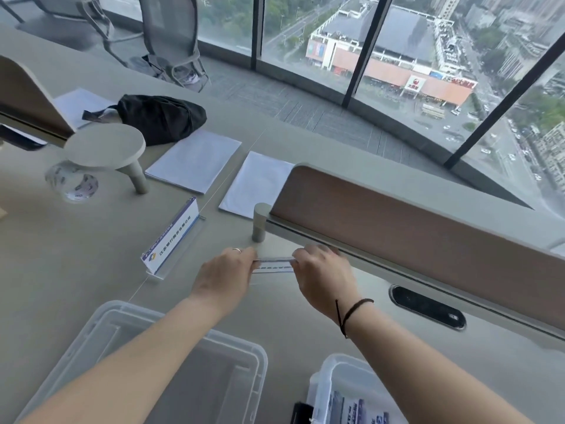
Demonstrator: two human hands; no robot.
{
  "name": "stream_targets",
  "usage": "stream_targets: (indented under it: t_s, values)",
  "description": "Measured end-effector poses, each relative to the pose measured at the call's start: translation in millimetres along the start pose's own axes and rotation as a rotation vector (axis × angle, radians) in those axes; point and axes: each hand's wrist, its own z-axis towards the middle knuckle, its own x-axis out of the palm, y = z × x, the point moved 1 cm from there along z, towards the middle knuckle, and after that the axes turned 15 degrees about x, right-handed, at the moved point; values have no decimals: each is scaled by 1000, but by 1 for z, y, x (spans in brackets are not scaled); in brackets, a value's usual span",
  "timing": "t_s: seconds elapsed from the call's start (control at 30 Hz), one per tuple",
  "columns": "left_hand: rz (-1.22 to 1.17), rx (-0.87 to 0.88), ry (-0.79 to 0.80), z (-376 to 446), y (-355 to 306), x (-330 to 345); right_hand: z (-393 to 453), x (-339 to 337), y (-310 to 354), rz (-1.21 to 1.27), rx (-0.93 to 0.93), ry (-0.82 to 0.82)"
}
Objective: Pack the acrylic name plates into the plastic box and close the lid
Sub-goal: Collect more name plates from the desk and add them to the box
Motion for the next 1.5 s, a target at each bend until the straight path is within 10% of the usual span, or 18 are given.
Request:
stream_targets:
  t_s: [0.63,0.83,0.97,1.5]
  values:
    - [-77,615,-13,-31,-262,-35,-218,-158,-145,206,101,85]
    - [-103,403,34,-67,-289,26,-303,-106,-180,307,386,229]
    - [-116,157,347,-103,-288,70,-348,-66,-191,371,576,300]
    - [75,191,750,-150,-291,137,-368,15,-189,592,1015,582]
